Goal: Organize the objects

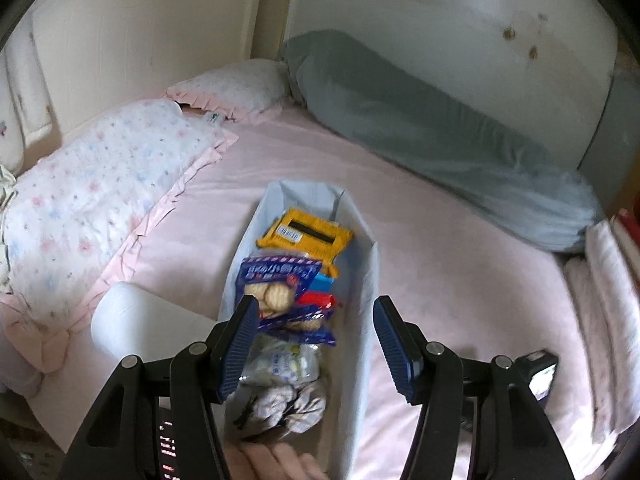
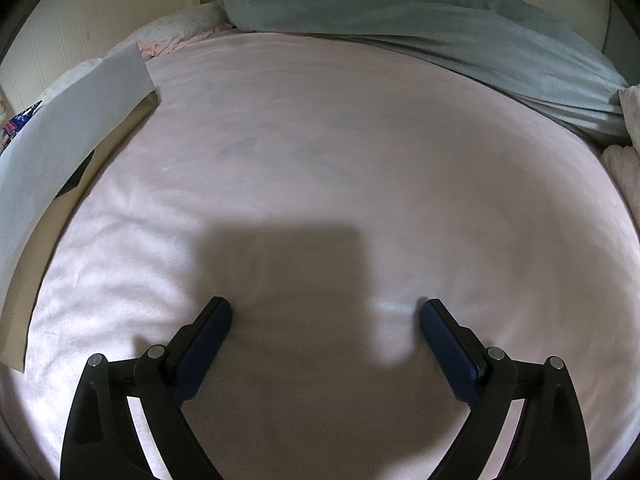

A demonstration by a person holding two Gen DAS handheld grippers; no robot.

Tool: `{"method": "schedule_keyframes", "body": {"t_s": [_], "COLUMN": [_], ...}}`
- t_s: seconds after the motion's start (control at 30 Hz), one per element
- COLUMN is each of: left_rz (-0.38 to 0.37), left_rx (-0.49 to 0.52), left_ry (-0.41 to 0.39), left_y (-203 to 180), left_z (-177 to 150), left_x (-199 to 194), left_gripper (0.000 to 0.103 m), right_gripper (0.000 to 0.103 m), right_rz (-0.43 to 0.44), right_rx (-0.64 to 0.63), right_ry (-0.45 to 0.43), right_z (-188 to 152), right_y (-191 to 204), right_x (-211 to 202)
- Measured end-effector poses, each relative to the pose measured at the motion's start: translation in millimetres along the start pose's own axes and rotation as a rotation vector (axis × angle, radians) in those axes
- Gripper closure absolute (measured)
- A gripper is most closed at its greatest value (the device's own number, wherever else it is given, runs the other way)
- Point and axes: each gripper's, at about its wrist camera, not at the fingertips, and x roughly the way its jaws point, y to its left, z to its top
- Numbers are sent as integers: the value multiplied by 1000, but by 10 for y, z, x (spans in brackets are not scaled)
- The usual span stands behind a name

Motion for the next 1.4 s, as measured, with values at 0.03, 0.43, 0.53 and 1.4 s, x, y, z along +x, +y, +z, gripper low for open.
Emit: {"method": "schedule_keyframes", "body": {"t_s": [0.03,0.43,0.53,1.4], "left_rz": [5,-195,-239,-294], "left_rx": [7,82,98,74], "left_ry": [4,-157,-187,-355], "left_y": [-28,-369,-460,-525], "left_z": [3,-27,-45,-14], "left_x": [19,-279,-337,-761], "left_gripper": [46,46,46,41], "right_gripper": [8,8,8,8], "right_rz": [1,2,2,2], "right_rx": [1,0,-1,-4], "right_ry": [0,0,1,1], "right_z": [-3,-1,0,7], "right_y": [-11,11,4,-34], "right_x": [-4,-4,-3,18]}}
